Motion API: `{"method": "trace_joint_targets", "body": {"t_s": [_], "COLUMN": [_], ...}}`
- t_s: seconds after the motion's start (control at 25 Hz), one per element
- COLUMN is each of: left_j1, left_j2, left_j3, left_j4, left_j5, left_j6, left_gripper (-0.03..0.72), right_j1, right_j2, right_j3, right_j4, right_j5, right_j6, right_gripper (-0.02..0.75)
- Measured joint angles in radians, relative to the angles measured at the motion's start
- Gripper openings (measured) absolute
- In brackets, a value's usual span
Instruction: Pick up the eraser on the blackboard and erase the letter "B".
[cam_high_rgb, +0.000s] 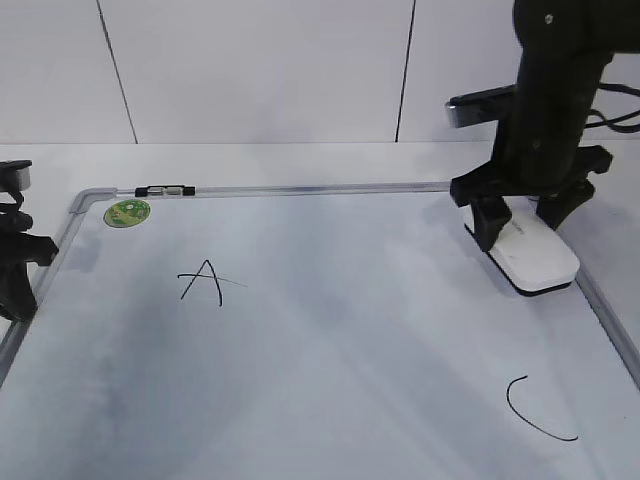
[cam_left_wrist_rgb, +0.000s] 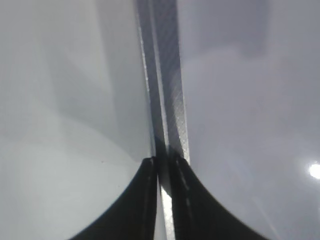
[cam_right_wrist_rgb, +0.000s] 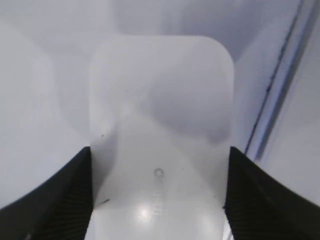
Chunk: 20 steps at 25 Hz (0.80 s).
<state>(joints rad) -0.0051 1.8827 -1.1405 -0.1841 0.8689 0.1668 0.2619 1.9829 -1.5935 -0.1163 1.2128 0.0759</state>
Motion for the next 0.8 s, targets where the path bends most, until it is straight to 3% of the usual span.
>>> {"method": "trace_joint_targets", "body": {"t_s": [0.44,0.8], "left_j1": [0.000,0.000], "left_j2": [0.000,0.000], "left_j3": [0.000,0.000], "left_j4": [0.002,0.002], "left_j5": [0.002,0.004], "left_j6": [0.000,0.000], "left_gripper": [0.049,0.049], "right_j1": [-0.135,-0.139], "right_j2": [-0.182,-0.329], "right_j3": [0.073,0.297], "right_j4": [0.026,0.025], "right_j5": [0.004,-0.040], "right_j6": [0.004,0.017], "right_gripper": [0.520,0.520]}}
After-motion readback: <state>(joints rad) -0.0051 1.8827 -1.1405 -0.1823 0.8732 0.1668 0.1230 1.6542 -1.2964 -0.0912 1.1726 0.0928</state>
